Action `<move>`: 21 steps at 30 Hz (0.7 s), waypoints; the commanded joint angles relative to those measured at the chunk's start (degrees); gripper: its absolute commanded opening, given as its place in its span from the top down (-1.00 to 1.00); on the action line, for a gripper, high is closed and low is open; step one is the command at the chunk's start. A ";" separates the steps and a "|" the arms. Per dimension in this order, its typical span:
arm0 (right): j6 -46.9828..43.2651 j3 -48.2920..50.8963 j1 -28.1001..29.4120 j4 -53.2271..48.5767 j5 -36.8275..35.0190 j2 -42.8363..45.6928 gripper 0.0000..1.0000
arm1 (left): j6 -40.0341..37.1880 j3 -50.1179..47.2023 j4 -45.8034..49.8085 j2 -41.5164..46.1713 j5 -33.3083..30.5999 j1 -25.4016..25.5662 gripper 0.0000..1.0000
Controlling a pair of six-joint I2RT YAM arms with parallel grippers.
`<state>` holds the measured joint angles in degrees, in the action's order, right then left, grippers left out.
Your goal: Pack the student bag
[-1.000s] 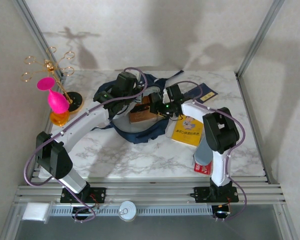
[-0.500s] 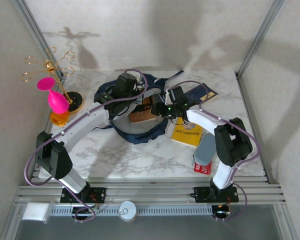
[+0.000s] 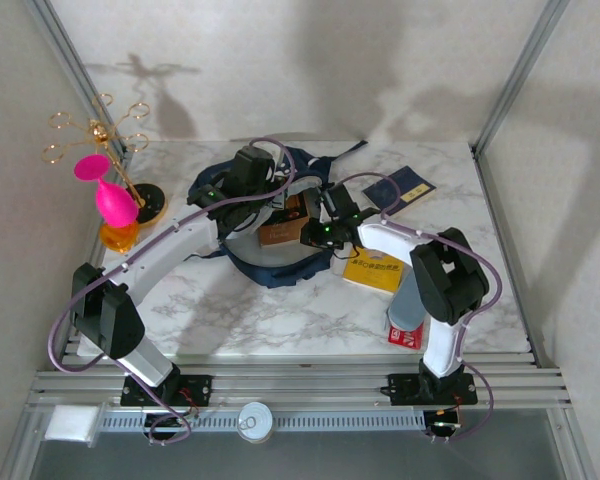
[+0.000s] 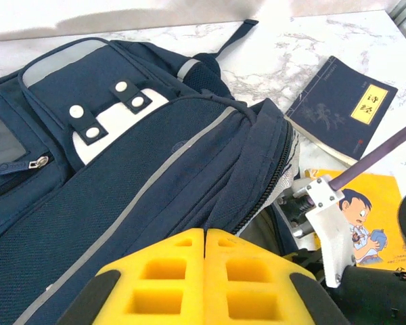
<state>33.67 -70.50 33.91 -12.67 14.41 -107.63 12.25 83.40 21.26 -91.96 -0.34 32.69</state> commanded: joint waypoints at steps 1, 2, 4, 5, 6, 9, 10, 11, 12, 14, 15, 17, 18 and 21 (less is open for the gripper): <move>-0.24 -2.57 0.15 0.09 -4.87 -3.18 0.48 | 0.22 1.07 -2.67 2.55 0.25 -0.17 1.00; -0.06 -2.95 0.10 1.47 -4.89 -3.66 0.50 | 0.27 1.07 -2.59 2.64 0.33 -0.15 1.00; 0.63 -3.19 0.21 6.81 -3.84 -4.22 0.50 | 0.45 0.72 -2.90 2.81 0.99 -0.09 1.00; 0.74 -3.35 0.23 9.30 -3.38 -4.38 0.50 | 0.57 0.63 -3.08 2.89 1.20 -0.08 1.00; 0.72 -3.79 0.20 11.43 -3.31 -4.74 0.50 | 0.67 0.48 -3.21 2.93 1.52 -0.08 1.00; 0.69 -5.12 0.15 15.60 -5.38 -5.69 0.49 | 0.93 0.11 -3.38 3.16 1.99 -0.08 1.00; 0.69 -5.26 0.02 17.86 -5.54 -5.82 0.48 | 0.93 -0.12 -3.54 3.28 2.09 -0.08 1.00; 0.62 -5.18 0.01 19.88 -5.06 -5.98 0.48 | 0.93 -0.32 -3.66 3.33 2.05 -0.07 1.00; 0.46 -5.19 0.11 22.13 -4.35 -6.22 0.48 | 0.93 -0.49 -3.68 3.29 1.78 -0.08 1.00; 0.10 -5.29 0.23 24.15 -3.45 -7.06 0.47 | 1.02 -0.71 -3.55 3.38 1.26 -0.08 1.00; -0.08 -5.43 0.20 24.02 -3.07 -7.60 0.47 | 1.19 -0.89 -3.62 3.57 1.13 -0.08 1.00; -0.57 -4.82 0.06 23.92 -1.92 -7.75 0.46 | 1.35 -1.46 -4.15 3.85 0.97 -0.08 1.00; -0.86 -3.89 0.02 24.28 -1.22 -7.09 0.45 | 1.58 -1.72 -4.36 3.85 0.75 -0.08 1.00; -1.64 1.05 0.01 26.01 0.92 -1.75 0.31 | 1.96 -2.61 -4.62 3.63 0.39 -0.08 1.00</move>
<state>33.58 -72.34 33.89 8.88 12.58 -113.65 12.88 81.38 19.77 -90.45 1.06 32.69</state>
